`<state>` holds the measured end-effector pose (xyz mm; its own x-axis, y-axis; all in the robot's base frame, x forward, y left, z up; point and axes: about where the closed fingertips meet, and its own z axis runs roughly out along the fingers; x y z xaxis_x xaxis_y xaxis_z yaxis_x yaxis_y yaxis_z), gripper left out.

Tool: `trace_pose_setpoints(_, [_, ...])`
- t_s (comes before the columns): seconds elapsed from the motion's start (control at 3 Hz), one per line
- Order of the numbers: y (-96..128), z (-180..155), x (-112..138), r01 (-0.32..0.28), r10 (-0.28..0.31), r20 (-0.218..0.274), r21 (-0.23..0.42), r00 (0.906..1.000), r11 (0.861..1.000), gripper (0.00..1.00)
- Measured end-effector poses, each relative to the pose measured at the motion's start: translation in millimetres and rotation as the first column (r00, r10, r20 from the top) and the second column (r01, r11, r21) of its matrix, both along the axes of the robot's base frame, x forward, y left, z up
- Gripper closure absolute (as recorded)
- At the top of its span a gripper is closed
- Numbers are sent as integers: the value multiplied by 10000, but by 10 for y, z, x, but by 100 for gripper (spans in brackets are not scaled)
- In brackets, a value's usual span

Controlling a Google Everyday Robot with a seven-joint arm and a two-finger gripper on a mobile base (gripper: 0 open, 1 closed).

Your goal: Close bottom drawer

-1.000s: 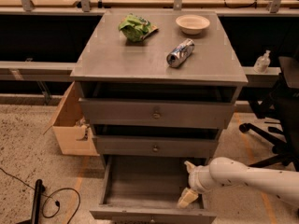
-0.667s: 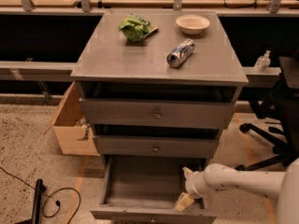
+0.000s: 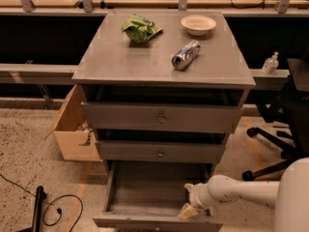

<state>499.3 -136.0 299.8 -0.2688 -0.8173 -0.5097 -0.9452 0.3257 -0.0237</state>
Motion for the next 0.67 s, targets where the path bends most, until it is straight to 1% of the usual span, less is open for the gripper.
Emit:
trace_pose_setpoints(0.33, [16, -354, -152, 77, -58, -334, 555, 9994, 9984, 47])
trace_pose_setpoints(0.67, [4, -512, -272, 15, 25, -401, 987, 9992, 9951, 69])
